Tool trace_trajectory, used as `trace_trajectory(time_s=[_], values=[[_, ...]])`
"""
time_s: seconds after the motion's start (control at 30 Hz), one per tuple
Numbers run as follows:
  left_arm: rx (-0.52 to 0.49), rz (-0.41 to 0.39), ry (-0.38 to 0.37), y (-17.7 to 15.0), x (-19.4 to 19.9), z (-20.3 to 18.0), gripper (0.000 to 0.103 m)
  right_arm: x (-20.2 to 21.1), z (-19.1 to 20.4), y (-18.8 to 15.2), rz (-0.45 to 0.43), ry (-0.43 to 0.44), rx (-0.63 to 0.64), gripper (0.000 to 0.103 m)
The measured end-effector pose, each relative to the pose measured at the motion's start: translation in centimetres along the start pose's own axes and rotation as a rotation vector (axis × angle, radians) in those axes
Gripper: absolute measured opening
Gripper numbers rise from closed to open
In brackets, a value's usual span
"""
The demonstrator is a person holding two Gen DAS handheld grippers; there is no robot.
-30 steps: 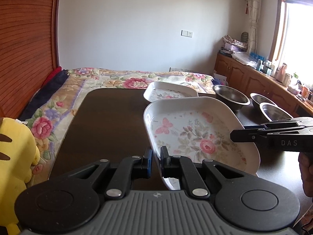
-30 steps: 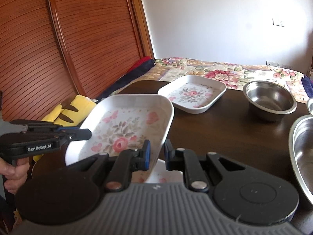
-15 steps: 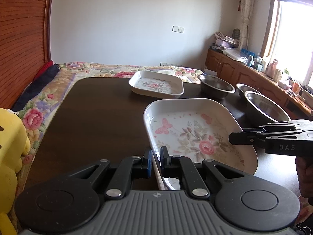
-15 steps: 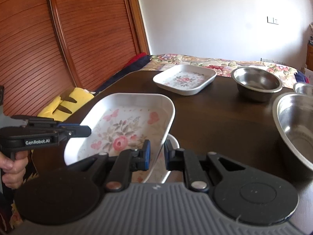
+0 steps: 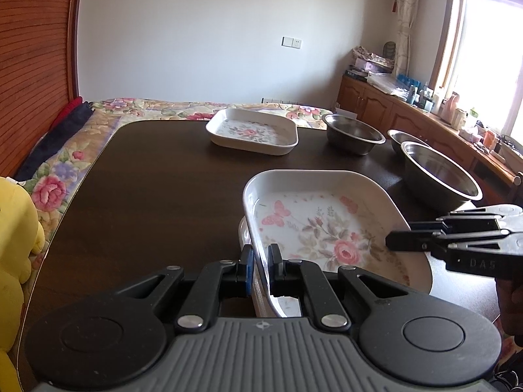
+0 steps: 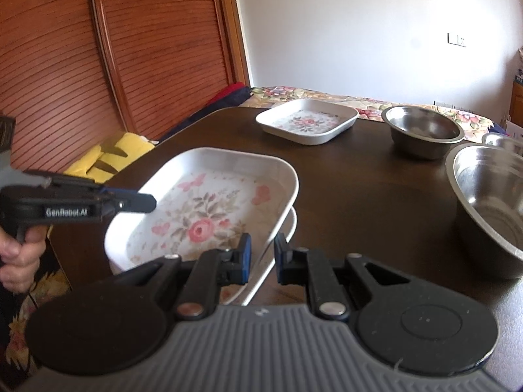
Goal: Organize plates and bowls
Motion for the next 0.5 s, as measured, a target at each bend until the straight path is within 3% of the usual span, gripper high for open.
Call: trace_trajectory(time_s=[0.5], values=[[0.006, 0.013, 0.008, -0.48, -0.25, -0.09, 0.009, -0.11, 0.33, -0.18, -0.006, -0.018, 0.051, 0.017]])
Point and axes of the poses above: each gripper's, at about its wrist camera, not at the fingertips, and x roughly against the way its jaws point, z to its left, y to its top, the point moved 3 cm from there along -x, roughly the way its jaws point, and after that the axes turned 11 degrees about -x, right-handed, at the moved point
